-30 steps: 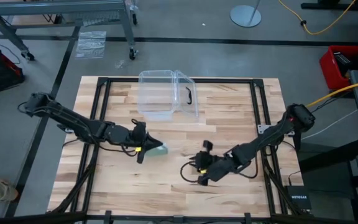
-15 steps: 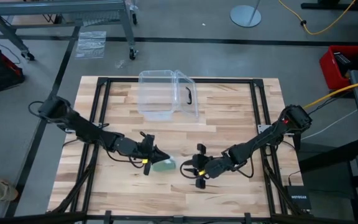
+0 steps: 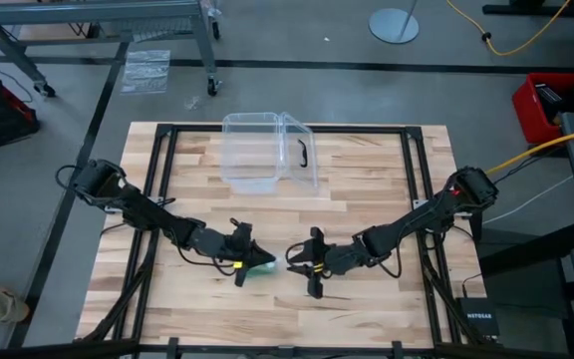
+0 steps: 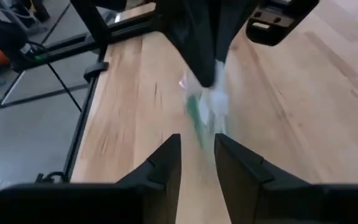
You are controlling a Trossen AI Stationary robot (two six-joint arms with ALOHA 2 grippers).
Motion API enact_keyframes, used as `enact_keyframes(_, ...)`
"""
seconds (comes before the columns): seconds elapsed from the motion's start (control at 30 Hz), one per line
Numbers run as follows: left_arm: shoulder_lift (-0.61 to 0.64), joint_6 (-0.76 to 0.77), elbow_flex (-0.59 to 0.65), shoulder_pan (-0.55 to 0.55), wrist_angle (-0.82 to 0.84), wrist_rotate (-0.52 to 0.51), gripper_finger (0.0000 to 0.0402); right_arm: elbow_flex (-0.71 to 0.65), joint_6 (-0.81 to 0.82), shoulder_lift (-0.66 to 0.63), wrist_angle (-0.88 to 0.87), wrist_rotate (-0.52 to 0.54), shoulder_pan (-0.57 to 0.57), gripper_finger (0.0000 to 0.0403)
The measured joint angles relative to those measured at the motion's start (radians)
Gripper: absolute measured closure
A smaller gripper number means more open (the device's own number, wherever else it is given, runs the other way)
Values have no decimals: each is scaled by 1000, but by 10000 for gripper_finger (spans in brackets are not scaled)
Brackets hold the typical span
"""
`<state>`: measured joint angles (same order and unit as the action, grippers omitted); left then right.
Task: Roll bandage
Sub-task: Close the transparent zip bag
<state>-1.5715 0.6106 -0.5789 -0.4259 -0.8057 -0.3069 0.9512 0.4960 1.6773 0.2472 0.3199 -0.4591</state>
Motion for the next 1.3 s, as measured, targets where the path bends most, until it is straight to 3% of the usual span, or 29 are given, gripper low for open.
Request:
enact_keyframes(1.07,0,-69,-3,-33,-51,0,401,0,-3,57,178,-52,42,304)
enact_keyframes(1.3,0,-69,-3,-33,-52,0,401,0,-6,57,179,-52,42,350)
